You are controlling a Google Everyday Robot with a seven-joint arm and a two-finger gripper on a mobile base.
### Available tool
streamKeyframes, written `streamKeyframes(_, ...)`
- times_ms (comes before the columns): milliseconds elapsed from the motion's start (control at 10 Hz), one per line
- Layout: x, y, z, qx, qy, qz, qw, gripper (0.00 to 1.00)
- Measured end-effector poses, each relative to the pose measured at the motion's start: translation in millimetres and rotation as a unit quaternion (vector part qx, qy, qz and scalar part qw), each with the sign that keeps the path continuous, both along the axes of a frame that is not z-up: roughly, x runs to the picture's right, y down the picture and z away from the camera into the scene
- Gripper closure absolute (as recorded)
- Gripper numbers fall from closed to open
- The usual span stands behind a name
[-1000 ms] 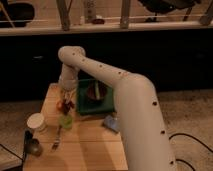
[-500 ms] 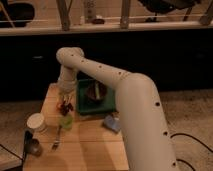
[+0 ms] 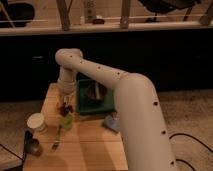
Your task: Place grapes in plastic cup
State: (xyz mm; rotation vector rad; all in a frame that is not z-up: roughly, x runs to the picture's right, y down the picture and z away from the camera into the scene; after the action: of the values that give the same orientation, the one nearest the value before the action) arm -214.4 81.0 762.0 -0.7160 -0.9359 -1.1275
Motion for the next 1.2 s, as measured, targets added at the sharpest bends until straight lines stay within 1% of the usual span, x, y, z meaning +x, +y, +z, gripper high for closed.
streamKeyframes(200,-1.1,2.5,1.1,-0.003,-0.003,-0.007,1.0000,1.00)
streamKeyframes(600,2.1,4.1,3.3,-0.005,-0.004,-0.011,0.9999,0.99)
streamKeyframes(700,2.2,4.8,3.2,-0.005,-0.004,-0.011,0.9999,0.94)
streamKeyframes(900,3.5,5.5,2.4,-0.005,-0.002,-0.012,0.9999,0.74)
streamKeyframes(1000,3.9,5.4,2.3,-0.004,-0.001,-0.012,0.9999,0.66)
streamKeyframes(1100,3.9,5.1,2.1,-0.003,0.001,-0.010,0.9999,0.53)
streamKeyframes(1200,4.1,5.5,1.7,-0.003,0.002,-0.009,1.0000,0.44)
